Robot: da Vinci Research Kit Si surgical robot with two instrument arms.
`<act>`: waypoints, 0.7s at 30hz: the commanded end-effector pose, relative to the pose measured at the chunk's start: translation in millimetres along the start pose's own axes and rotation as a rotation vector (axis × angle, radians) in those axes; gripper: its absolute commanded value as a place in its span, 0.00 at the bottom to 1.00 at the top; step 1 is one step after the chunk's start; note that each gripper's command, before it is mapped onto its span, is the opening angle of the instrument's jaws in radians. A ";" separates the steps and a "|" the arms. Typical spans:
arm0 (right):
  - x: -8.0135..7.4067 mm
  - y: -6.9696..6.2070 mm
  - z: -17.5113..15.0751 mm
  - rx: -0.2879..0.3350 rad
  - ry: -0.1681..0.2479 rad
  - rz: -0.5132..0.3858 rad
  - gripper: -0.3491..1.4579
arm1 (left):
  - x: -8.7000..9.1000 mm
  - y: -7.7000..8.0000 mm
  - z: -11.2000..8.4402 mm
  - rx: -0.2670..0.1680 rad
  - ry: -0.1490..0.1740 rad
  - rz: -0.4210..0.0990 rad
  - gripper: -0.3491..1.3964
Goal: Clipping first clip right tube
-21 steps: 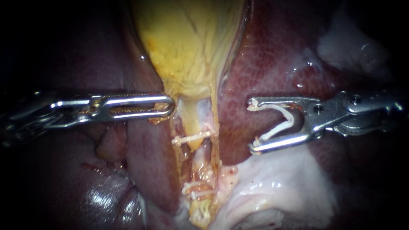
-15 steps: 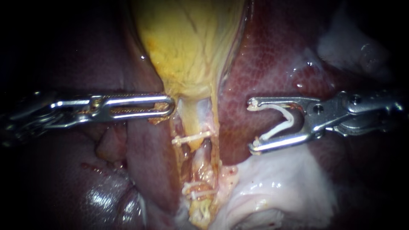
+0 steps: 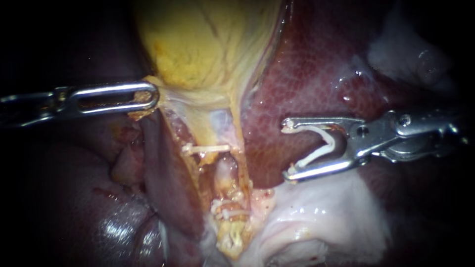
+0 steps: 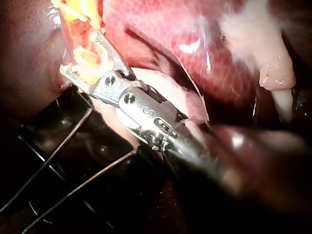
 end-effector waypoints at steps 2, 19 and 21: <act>-2.0 0.5 1.4 0.016 -0.026 0.033 0.52 | 0.1 0.0 0.0 0.000 0.000 0.001 0.00; -9.1 5.6 8.9 0.027 -0.112 0.113 0.52 | 0.3 -0.6 -0.8 -0.001 -0.001 0.001 0.00; -9.1 5.9 9.1 0.025 -0.112 0.119 0.52 | 0.3 -0.6 -0.8 -0.002 -0.001 0.001 0.00</act>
